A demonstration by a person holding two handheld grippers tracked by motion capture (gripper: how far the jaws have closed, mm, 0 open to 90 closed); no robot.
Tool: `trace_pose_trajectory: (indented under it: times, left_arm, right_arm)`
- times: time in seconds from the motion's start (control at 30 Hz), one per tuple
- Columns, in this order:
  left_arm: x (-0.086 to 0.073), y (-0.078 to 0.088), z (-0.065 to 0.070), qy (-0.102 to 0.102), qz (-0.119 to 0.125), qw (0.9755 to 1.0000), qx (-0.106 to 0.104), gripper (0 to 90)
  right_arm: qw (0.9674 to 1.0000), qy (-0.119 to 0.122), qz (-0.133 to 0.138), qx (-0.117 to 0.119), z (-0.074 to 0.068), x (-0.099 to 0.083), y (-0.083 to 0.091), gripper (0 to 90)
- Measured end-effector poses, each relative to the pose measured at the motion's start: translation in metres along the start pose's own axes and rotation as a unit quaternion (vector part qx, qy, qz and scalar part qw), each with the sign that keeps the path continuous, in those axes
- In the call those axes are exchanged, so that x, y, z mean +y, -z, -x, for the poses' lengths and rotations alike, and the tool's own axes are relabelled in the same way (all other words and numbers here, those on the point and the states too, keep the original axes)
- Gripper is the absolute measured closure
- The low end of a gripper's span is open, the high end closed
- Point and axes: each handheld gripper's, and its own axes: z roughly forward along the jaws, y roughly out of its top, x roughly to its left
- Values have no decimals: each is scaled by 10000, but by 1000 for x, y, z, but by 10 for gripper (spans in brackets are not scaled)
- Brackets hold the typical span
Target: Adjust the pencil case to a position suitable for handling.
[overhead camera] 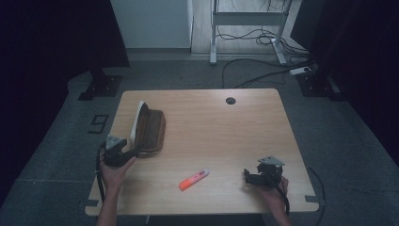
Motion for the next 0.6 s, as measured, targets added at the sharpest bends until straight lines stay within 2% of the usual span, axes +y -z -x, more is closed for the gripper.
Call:
trace_pose_trajectory:
  times: [0.17,0.2,0.43,0.5,0.53,0.6]
  left_arm:
    - [0,-7,-4,77,-52,10000,31,331]
    - [0,-10,-6,79,-91,9999,20,384]
    - [-1,-20,-8,112,-160,9998,40,440]
    - [-2,-23,-8,118,-202,9997,65,473]
    - [-3,-24,-7,173,-183,9996,120,533]
    - [-3,-25,-7,193,-160,9996,127,556]
  right_arm:
    - [10000,0,-1,-1,0,0,0,52]
    - [10000,3,3,2,0,0,0,55]
    - [10000,1,17,7,0,0,0,65]
    - [10000,-1,19,8,0,0,0,66]
    - [10000,-2,22,-1,0,0,0,69]
    - [10000,-1,24,-3,0,0,0,70]
